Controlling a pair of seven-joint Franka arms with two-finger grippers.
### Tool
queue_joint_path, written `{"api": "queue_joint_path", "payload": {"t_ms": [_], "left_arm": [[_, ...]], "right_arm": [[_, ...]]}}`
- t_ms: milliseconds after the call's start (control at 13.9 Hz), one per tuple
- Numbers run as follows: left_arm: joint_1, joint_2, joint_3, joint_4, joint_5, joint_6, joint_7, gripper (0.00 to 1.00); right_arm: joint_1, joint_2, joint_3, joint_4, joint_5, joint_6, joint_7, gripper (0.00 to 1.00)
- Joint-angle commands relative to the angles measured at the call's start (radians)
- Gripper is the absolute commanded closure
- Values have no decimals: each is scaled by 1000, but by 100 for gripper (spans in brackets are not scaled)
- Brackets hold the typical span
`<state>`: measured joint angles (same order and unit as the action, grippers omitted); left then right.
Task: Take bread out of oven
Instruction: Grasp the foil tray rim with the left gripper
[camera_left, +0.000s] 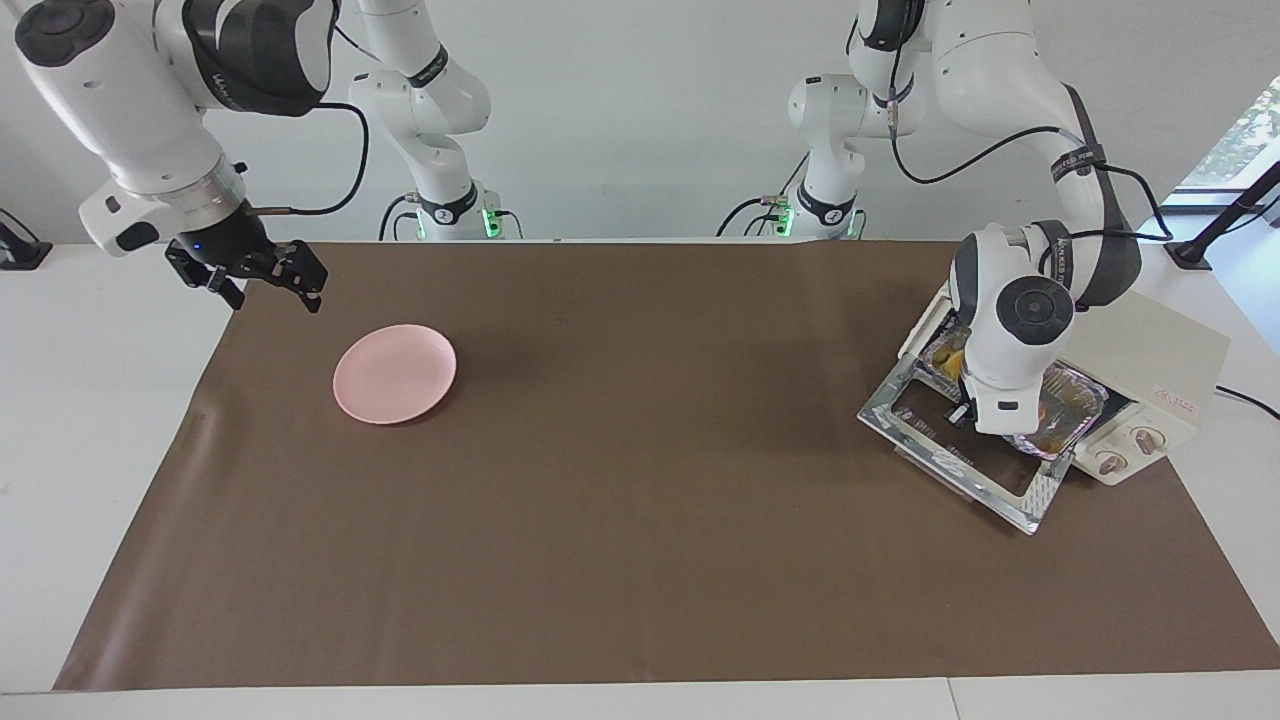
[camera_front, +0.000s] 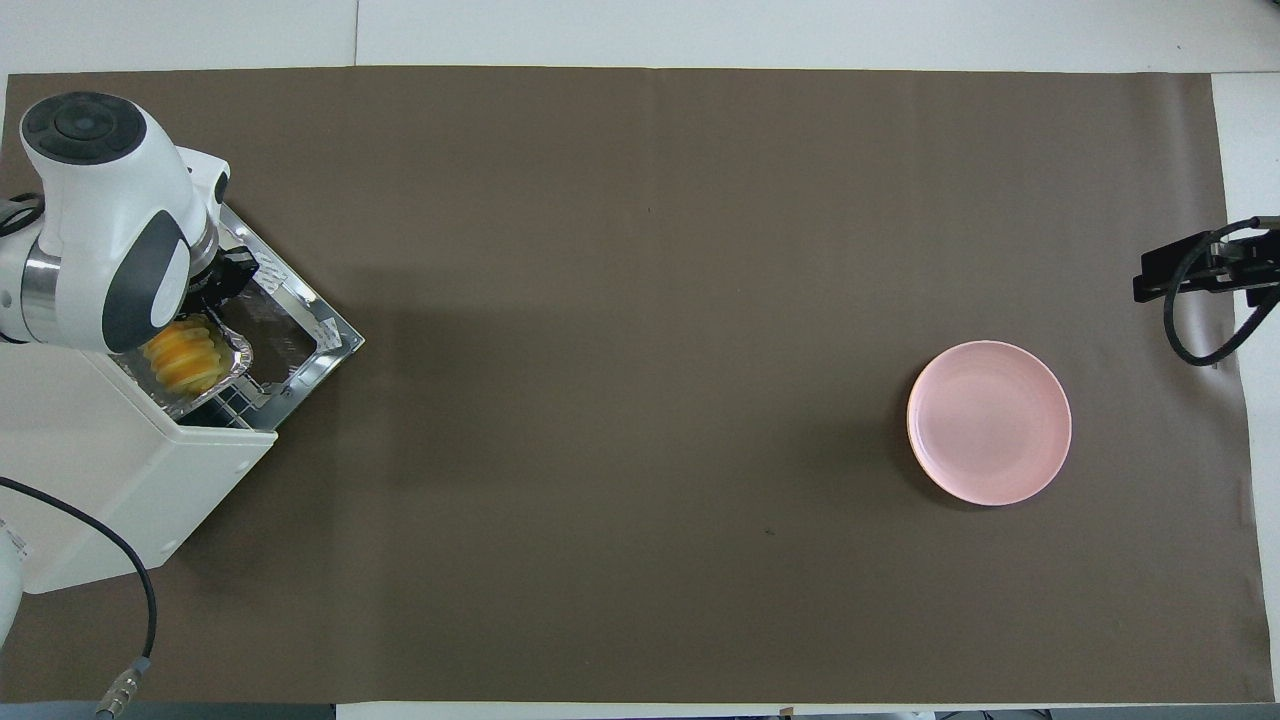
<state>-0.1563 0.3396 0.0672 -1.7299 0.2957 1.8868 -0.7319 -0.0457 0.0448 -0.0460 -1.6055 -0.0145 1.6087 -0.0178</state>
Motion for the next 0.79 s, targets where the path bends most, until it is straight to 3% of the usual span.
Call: {"api": "queue_joint_path", "payload": {"t_ms": [0,144,431,718], "left_arm": [[-46,-4,-1,39,-56,24,11,100],[-95,13,0,69,-139,81,2,100],[-205,58,0,148,-248,78,-64,100],[-296,168,6,346,-303,22,-110,100]], "right_arm": [[-8,-17,3,-17,4,-9,-16,0],[-8,-17,3,-17,4,-9,-17,0],[-8,-17,3,-17,4,-9,-16,0],[-8,-17,3,-17,4,-9,-16,0]]}}
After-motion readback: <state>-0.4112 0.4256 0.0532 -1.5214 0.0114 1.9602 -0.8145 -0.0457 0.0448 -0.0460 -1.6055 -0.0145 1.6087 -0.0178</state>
